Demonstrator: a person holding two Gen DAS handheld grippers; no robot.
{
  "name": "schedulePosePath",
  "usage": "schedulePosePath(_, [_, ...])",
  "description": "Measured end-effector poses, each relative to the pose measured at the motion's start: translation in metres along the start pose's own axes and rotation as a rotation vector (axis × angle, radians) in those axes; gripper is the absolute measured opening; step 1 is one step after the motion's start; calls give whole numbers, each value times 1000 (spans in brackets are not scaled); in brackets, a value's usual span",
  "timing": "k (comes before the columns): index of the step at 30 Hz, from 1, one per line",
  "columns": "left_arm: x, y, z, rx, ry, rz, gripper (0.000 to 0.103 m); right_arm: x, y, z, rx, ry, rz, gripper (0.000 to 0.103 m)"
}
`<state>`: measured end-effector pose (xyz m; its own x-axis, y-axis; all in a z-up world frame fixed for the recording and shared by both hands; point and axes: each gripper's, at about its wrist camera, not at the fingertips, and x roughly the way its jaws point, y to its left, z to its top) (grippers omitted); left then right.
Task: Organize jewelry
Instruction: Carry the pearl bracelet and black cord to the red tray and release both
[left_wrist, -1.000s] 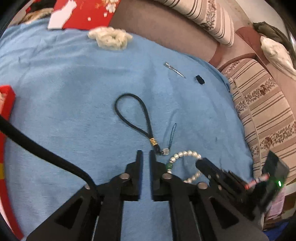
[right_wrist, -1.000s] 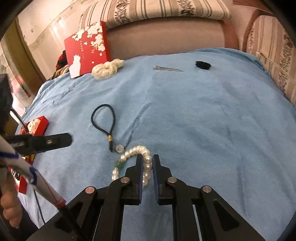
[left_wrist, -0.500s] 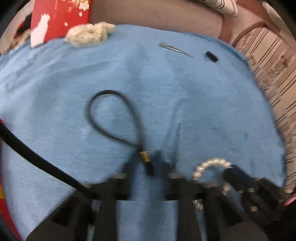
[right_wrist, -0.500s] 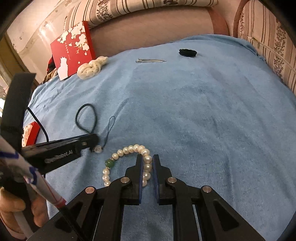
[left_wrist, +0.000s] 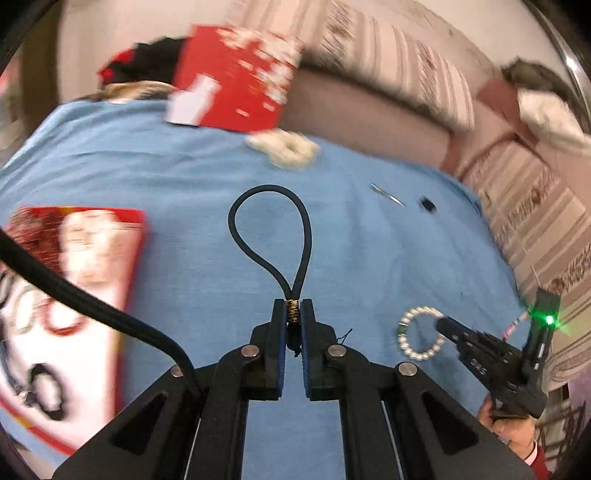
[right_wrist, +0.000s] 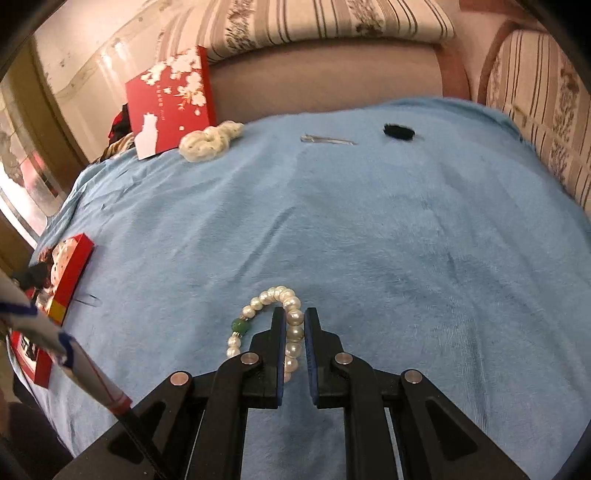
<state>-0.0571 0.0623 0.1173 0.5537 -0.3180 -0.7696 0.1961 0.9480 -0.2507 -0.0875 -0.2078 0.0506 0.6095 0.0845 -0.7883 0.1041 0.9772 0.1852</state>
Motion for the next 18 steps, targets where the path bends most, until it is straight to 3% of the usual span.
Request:
schedulePosePath(3, [-20, 45, 0, -38, -50, 81, 7, -11, 19, -4, -37, -25, -26, 10])
schedulePosePath(6, [-29, 89, 0, -104, -49, 106, 7, -27, 45, -1, -85, -63, -39, 10])
schedulePosePath(9, [-42, 133, -4, -168, -63, 134, 7, -43, 77, 6, -102, -86, 6, 10])
schedulePosePath(18, [-61, 210, -20, -345, -72, 122, 7, -62, 204, 20, -269, -85, 177, 10])
